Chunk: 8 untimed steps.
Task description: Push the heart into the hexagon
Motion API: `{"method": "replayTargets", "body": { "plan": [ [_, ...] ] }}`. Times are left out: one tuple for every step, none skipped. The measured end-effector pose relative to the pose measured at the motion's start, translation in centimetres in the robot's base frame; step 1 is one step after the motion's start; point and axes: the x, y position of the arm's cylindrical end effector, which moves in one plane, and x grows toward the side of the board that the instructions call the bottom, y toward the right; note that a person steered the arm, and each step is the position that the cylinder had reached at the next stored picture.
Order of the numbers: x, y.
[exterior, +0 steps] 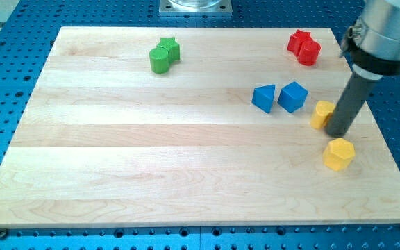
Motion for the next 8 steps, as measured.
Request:
{"method": "replayTargets", "body": {
  "plan": [
    [0.0,1.0],
    [-1.7,3.9],
    [-5.5,3.9],
    [-9.5,2.6],
    [-9.7,0.3],
    [-7.3,-0.6],
    [-3.4,-1.0],
    [0.6,-1.7]
  ]
}}
